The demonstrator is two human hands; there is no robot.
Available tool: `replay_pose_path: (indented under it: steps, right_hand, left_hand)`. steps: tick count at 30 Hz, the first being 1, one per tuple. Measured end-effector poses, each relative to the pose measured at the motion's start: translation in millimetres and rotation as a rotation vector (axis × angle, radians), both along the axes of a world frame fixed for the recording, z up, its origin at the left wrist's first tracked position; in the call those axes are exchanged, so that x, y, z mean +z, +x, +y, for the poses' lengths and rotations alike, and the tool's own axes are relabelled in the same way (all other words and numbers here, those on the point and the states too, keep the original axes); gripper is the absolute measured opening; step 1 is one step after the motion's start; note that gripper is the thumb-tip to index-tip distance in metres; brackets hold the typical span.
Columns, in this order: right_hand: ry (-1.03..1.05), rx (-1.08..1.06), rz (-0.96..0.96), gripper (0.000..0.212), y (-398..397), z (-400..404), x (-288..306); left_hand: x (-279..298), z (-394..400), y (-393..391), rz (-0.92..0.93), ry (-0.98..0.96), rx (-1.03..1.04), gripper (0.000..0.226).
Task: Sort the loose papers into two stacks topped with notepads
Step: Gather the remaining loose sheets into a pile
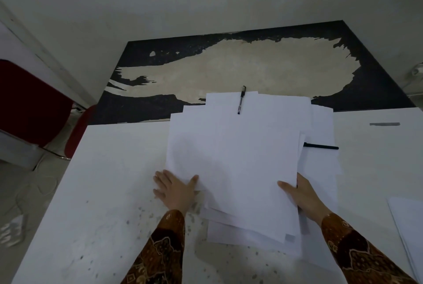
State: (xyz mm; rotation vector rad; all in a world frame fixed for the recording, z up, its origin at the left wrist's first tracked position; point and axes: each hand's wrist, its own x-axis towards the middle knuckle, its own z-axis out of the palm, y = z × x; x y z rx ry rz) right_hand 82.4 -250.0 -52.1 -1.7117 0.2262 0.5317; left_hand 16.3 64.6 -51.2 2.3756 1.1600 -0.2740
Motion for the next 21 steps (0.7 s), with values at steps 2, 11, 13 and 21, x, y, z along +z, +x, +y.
replay_pose_path:
  steps: [2,11,13,21]
  right_hand:
    - [0.005,-0.006,0.0,0.04,0,0,0]
    - [0.01,-0.021,0.001,0.032,-3,3,4]
    - [0.012,-0.023,0.0,0.032,-3,3,5]
    - [0.016,-0.008,0.01,0.035,-4,2,7]
  left_hand:
    - [-2,-3,1,-0.011,0.027,-0.028,0.102]
    - [49,-21,27,-0.624,-0.444,0.306,0.064]
    - [76,-20,35,-0.67,-0.558,0.429,0.041]
    - [173,-41,38,-0.892,-0.716,0.139,0.011]
